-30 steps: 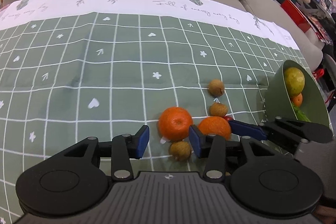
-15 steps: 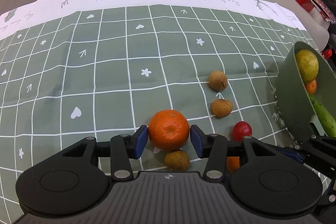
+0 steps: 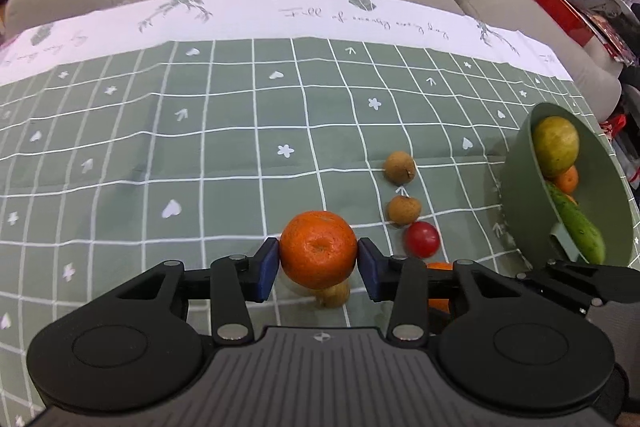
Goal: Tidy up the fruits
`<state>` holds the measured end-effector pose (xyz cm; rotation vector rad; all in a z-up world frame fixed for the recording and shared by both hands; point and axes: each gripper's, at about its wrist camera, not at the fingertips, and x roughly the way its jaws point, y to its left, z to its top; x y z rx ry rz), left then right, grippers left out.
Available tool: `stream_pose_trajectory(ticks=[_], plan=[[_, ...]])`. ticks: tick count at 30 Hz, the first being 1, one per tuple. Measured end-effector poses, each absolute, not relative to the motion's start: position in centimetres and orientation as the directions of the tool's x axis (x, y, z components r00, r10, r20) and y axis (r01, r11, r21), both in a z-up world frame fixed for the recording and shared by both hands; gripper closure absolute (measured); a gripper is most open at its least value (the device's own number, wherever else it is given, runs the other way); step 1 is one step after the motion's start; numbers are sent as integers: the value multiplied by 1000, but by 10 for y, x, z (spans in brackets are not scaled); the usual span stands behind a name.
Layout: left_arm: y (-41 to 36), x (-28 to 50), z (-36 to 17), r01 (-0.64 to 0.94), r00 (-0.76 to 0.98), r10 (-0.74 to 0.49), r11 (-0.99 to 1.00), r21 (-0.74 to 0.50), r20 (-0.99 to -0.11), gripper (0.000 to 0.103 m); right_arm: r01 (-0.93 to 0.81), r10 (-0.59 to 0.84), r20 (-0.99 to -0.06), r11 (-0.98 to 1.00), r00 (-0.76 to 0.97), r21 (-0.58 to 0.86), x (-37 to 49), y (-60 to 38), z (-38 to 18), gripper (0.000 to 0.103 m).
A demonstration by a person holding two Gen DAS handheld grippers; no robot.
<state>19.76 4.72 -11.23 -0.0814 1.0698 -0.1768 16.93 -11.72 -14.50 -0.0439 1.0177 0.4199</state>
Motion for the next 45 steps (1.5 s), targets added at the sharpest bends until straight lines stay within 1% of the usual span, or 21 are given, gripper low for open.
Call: stream_pose_trajectory(ticks=[6, 13, 19, 25, 28, 31, 33, 36, 39, 45], plan=[[44, 173, -87, 82, 481, -182, 983, -162, -858, 56, -392, 352, -807, 905, 474, 164, 150, -126, -117, 64], [25, 156, -60, 120, 488, -255, 967, -225, -835, 56, -400, 379, -779, 899, 500, 181, 126, -158, -78, 64], [-9, 151, -42, 200, 473, -340, 940, -277, -813, 56, -366, 356, -770, 915, 529, 171, 113, -200, -56, 64], [-56, 153, -32, 304, 432, -424, 899, -314, -796, 56, -322, 299, -778, 938, 553, 131, 110, -252, -46, 64], [-83, 157, -29, 377, 407, -454, 874, -307, -793, 56, -326, 274, -790, 940, 549, 100, 114, -276, -45, 64], [-110, 163, -30, 444, 364, -480, 843, -304, -799, 56, -347, 282, -800, 933, 531, 99, 125, -300, -47, 64], [-124, 165, -30, 478, 346, -480, 829, -288, -806, 56, -374, 275, -813, 924, 513, 77, 135, -312, -49, 64], [-146, 168, -33, 535, 334, -456, 812, -233, -825, 56, -431, 255, -833, 902, 491, 22, 151, -321, -52, 64], [-163, 171, -41, 586, 313, -436, 788, -190, -844, 56, -483, 260, -852, 876, 454, 9, 171, -328, -59, 64], [-186, 187, -66, 629, 230, -381, 760, -162, -895, 56, -598, 245, -896, 801, 370, -28, 197, -326, -79, 64]])
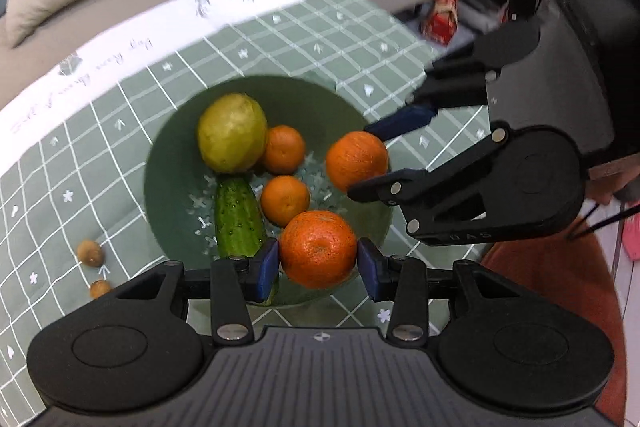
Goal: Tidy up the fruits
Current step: 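Carry the two oranges over the green colander with both tools, then open both tools to drop the oranges into the colander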
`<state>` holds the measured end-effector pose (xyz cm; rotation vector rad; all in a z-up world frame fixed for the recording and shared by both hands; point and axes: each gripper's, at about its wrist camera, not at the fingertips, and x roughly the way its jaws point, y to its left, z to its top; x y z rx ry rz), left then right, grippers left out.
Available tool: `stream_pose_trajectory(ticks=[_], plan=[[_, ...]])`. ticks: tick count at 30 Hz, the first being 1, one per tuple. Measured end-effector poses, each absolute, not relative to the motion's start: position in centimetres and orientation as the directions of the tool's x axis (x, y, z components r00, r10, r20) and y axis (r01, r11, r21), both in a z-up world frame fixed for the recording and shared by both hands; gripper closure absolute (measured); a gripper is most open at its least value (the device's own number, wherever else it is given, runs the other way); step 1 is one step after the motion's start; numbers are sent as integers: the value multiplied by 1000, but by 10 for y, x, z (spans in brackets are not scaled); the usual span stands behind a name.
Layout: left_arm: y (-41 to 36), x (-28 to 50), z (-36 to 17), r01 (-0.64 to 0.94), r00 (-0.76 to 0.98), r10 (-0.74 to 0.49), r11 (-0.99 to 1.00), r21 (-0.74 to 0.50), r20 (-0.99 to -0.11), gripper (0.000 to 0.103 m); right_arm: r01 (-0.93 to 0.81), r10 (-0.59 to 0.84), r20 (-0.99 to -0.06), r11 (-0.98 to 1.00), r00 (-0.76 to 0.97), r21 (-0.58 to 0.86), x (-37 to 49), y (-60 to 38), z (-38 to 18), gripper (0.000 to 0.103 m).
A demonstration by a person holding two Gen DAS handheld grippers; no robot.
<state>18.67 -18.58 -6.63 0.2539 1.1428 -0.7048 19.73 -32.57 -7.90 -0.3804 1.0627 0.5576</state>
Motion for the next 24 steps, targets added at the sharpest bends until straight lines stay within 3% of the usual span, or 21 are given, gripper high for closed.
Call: stream_pose_trajectory(ticks=[24], plan=[[-214, 220, -104, 675, 64, -332, 709, -204, -941, 53, -717, 226, -956, 696, 184, 26, 224, -320, -118, 63]])
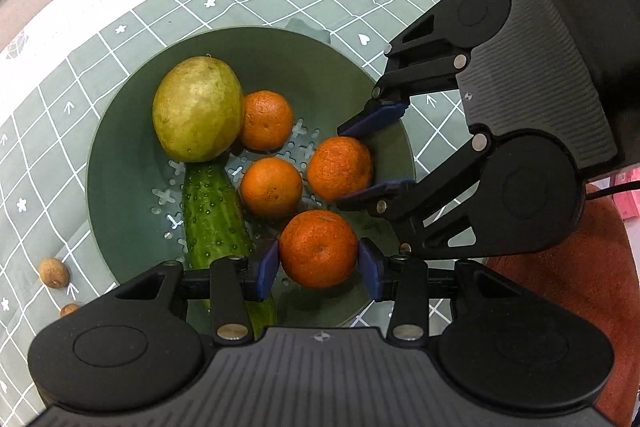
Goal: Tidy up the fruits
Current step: 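Open both tools to drop the oranges into the colander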
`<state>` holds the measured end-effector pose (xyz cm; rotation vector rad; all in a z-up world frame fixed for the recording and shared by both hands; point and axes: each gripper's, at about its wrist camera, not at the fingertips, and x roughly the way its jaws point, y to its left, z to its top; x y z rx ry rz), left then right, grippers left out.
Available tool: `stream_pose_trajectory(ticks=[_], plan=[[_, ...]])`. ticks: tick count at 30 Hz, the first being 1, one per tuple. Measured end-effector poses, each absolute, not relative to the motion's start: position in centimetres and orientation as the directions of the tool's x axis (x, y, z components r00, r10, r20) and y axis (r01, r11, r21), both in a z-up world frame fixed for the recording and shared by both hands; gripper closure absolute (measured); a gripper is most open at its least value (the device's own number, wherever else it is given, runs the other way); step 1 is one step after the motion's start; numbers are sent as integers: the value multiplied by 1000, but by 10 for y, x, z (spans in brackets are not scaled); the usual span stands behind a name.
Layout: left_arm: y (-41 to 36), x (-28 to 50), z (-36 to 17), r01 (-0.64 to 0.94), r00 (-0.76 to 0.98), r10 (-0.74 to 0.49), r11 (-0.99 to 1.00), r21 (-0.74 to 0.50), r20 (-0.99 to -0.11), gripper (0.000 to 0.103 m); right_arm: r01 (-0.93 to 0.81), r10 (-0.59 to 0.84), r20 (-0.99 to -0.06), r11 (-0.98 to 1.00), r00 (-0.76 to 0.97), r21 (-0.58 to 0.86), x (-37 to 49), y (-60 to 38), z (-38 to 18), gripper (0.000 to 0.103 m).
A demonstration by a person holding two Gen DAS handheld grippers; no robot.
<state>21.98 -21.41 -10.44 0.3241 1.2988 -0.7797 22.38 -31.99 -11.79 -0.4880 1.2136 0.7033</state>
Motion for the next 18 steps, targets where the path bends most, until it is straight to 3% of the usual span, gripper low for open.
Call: stream_pose_trajectory(ticks=[11, 18], plan=[[-210, 214, -96, 666, 79, -356, 714, -216, -931, 38, -689, 237, -952, 723, 195, 39, 229, -321, -109, 62], [-208, 201, -76, 694, 140, -347, 702, -158, -927, 36, -671, 248, -944, 740, 219, 39, 225, -319, -96, 59]])
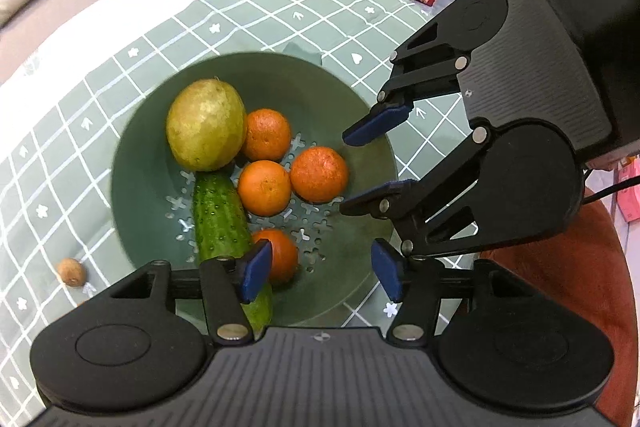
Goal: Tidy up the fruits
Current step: 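Open both tools to drop the oranges into the colander, then grasp a small brown fruit with the left tool while the right tool grasps the red fruit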
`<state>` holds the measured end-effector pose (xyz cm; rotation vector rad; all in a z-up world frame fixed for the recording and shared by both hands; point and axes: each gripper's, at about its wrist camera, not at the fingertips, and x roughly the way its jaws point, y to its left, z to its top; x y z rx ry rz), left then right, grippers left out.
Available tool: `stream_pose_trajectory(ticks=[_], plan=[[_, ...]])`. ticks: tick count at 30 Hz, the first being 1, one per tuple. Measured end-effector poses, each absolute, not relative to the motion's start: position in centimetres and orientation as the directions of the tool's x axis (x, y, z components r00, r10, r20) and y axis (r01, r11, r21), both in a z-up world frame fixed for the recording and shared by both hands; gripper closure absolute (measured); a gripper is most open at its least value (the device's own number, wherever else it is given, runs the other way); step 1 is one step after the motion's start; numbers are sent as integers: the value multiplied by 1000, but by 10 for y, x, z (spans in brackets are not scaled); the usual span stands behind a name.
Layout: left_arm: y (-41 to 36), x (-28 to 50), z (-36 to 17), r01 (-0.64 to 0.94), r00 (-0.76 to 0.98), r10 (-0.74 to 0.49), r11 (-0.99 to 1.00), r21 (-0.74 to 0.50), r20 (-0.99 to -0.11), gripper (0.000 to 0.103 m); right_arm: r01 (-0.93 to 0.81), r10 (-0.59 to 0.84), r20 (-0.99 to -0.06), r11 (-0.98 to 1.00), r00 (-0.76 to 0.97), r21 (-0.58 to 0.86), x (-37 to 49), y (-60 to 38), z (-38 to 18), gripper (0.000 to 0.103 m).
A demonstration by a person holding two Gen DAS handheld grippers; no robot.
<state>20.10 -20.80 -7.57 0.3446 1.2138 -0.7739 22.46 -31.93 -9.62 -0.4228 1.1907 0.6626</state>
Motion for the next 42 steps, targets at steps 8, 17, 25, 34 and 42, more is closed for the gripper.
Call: stream_pose_trajectory(ticks=[8, 17, 25, 34, 42], plan=[[-183, 178, -45, 715, 238, -355, 694, -84, -904, 33, -628, 303, -917, 775, 260, 78, 204, -311, -69, 49], [-128, 151, -25, 651, 348, -403, 754, -91, -846, 33, -512, 298, -902, 853, 311, 105, 169, -292, -57, 47], [-79, 135, -23, 553, 441, -385, 828, -92, -811, 33, -411, 335, -848, 898, 411, 156, 139, -264, -40, 47], [-25, 119, -29, 420, 539, -317, 904, -78, -780, 33, -337, 326, -784, 928, 527, 160, 113, -220, -34, 47], [12, 115, -47, 320, 547, -274, 942, -105, -791, 33, -364, 334, -747, 922, 574, 133, 102, -179, -48, 47]])
